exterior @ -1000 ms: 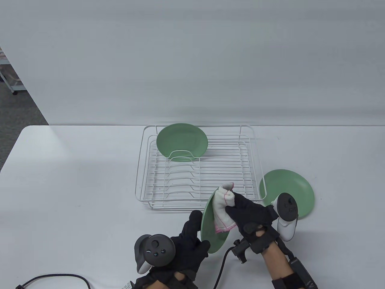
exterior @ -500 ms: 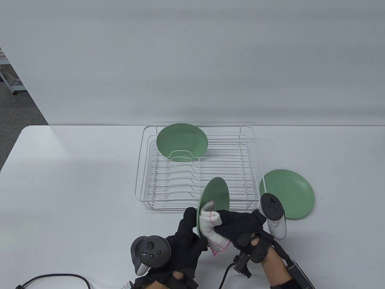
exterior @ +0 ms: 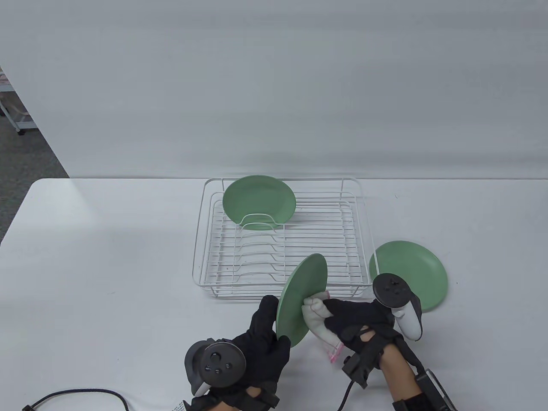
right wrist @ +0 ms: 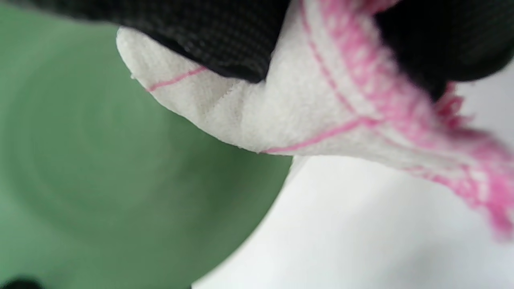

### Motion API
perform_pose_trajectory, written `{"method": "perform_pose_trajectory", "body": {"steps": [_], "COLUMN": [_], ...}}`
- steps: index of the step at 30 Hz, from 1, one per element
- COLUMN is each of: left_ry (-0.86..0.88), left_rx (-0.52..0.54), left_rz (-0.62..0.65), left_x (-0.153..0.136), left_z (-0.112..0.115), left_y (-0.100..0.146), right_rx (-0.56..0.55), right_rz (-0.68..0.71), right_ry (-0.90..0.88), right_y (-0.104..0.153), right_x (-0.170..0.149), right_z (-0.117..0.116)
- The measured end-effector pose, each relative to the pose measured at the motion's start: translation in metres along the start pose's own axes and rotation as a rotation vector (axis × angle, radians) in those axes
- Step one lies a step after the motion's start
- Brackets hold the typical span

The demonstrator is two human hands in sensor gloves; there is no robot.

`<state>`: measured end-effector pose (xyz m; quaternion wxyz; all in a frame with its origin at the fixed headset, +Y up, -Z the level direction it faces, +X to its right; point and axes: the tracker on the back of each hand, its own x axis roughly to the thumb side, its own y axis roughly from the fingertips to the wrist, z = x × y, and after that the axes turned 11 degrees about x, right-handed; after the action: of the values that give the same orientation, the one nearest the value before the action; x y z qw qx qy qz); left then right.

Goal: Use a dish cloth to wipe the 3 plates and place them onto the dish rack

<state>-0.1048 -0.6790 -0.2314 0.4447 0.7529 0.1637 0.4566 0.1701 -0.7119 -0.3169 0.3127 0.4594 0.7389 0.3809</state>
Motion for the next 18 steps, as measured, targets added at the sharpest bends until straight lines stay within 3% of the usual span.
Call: {"method": "perform_pose_trajectory", "body": {"steps": [3,9,13,18], "left_ry": [0.019,0.038,0.051,0.074], "left_rx": [-0.018,-0.096,-0.160,-0.203], "left_rz": [-0.009,0.009,0.020,0.024], "left_x": [-0.002,-0.002,-0.002,-0.001], "left_z": [0.000,0.002,0.008,0.014], "left_y": [-0.001,-0.003,-0.003,-0.001], "right_rx": [-0.153,-0.294,-0.242,-0.132], "right_rz": [0.043,0.186,0.323,0.470], "right_ry": [-0.016,-0.173,-0.341,-0.347], "right_y": [0.006,0.016,0.018,0.018], "right_x": [0.001,-0.001,0.000,0.017], "right_z": [0.008,0.022,0.026,0.013]}}
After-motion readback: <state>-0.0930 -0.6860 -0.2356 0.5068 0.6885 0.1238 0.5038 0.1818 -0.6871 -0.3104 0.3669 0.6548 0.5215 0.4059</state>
